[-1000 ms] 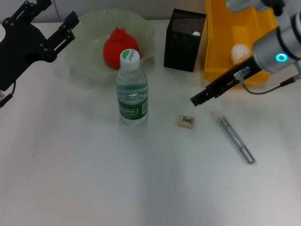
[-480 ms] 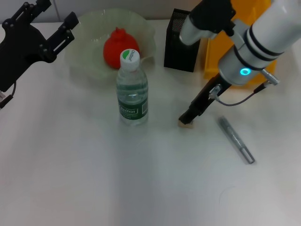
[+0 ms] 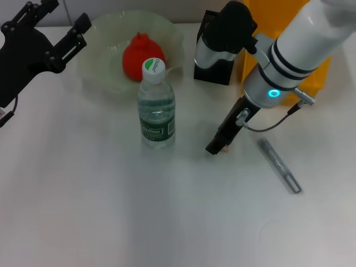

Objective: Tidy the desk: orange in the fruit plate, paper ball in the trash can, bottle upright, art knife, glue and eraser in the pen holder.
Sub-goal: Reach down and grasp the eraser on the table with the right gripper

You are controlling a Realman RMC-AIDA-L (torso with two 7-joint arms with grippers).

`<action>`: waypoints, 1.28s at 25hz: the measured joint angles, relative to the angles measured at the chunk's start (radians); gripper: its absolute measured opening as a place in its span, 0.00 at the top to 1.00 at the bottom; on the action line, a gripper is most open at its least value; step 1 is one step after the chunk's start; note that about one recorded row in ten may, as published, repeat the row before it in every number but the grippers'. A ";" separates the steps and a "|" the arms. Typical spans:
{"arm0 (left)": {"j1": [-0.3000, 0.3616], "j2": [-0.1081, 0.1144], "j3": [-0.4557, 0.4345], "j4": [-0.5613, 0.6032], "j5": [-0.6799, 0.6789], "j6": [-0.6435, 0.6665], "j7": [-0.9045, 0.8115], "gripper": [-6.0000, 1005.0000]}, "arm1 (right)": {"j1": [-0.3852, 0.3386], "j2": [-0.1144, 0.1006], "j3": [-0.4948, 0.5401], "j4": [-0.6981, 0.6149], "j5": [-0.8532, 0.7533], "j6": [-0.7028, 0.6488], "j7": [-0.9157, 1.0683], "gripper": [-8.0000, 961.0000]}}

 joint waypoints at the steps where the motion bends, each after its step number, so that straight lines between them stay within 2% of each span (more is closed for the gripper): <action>1: 0.000 0.000 0.000 0.000 0.000 0.000 0.000 0.29 | 0.001 0.000 -0.010 0.002 0.006 0.006 0.003 0.33; 6: 0.001 0.000 0.000 0.000 0.000 -0.002 0.003 0.29 | 0.007 0.000 -0.032 0.011 0.016 0.019 0.012 0.33; 12: 0.001 0.000 -0.002 0.000 0.000 -0.003 0.007 0.29 | 0.015 0.000 -0.033 0.032 0.016 0.033 0.013 0.51; 25: 0.000 0.000 -0.001 0.007 0.000 -0.003 0.008 0.29 | 0.028 0.000 -0.022 0.060 0.016 0.045 0.018 0.56; 32: 0.000 0.001 -0.002 0.009 -0.001 -0.003 0.009 0.29 | 0.022 -0.003 -0.016 0.060 0.021 0.039 0.039 0.70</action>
